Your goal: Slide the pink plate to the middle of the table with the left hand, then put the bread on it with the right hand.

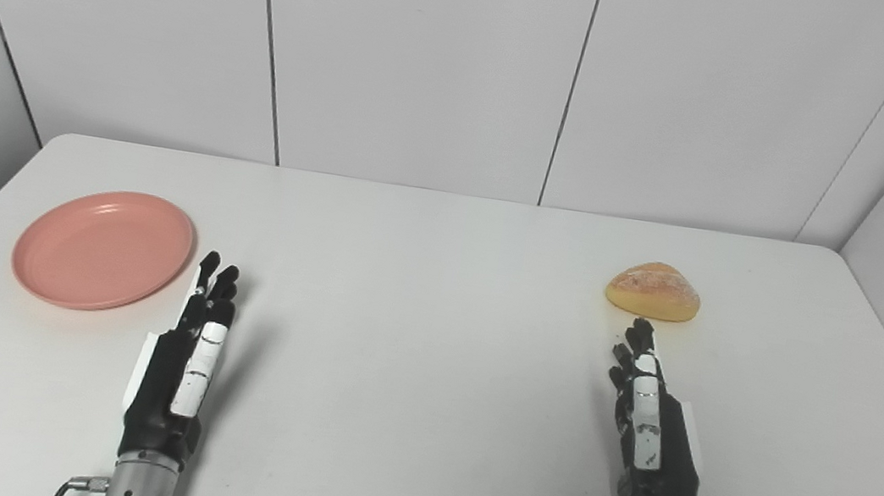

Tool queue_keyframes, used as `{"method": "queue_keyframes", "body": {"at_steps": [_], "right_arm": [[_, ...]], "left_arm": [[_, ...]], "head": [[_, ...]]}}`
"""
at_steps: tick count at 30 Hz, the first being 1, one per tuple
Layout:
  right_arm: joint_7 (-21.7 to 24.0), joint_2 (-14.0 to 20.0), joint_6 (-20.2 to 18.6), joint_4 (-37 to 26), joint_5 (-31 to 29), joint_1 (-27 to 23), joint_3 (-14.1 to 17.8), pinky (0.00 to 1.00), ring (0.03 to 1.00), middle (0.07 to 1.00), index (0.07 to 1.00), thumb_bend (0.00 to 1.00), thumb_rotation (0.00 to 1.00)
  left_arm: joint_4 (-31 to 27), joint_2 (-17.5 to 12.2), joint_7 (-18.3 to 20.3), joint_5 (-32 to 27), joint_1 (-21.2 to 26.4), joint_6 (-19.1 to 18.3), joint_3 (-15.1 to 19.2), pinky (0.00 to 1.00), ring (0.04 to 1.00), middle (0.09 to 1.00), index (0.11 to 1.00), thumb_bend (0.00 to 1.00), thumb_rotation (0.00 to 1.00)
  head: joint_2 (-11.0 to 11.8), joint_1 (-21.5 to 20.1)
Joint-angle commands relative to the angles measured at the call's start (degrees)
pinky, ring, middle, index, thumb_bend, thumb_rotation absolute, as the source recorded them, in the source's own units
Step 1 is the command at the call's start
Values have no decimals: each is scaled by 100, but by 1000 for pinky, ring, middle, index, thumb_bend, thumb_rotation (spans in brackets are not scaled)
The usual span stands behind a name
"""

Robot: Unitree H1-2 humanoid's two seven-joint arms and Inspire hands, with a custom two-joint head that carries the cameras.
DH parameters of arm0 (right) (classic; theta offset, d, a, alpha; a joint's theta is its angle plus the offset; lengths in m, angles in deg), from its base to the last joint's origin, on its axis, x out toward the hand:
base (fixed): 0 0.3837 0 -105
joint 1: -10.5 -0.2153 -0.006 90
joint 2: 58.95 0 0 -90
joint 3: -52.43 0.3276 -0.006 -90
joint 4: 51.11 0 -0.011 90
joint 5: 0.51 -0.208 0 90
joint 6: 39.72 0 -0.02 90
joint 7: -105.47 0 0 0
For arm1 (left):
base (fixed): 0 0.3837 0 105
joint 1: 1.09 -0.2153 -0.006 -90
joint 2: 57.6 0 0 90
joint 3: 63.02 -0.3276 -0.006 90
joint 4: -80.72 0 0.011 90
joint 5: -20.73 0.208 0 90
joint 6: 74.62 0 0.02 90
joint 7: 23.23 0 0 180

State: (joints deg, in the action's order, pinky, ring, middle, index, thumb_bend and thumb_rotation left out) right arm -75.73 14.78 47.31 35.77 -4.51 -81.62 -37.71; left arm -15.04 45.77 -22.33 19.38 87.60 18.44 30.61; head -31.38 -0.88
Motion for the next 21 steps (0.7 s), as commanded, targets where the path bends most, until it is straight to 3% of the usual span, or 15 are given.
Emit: {"method": "queue_keyframes", "body": {"at_steps": [1, 8, 14, 21], "right_arm": [[79, 49, 315, 56, -37, -176, 42, 1000, 979, 992, 986, 828, 969], [254, 193, 620, 448, -194, -182, 130, 1000, 984, 998, 984, 831, 970], [440, 328, 751, 600, -449, -153, 244, 1000, 1000, 1000, 997, 786, 970], [577, 456, 825, 768, -586, -200, 343, 1000, 998, 1000, 1000, 804, 966]], "left_arm": [[26, 20, 19, -35, 151, 254, -60, 1000, 995, 968, 1000, 745, 920], [396, 153, -96, 197, 150, 614, -188, 1000, 999, 964, 1000, 734, 911], [509, 311, -294, 545, 115, 745, -322, 1000, 983, 952, 1000, 666, 942], [723, 402, -440, 855, 192, 907, -401, 980, 964, 940, 1000, 625, 946]], "head": [[99, 72], [570, 562], [655, 873], [717, 1156]]}}
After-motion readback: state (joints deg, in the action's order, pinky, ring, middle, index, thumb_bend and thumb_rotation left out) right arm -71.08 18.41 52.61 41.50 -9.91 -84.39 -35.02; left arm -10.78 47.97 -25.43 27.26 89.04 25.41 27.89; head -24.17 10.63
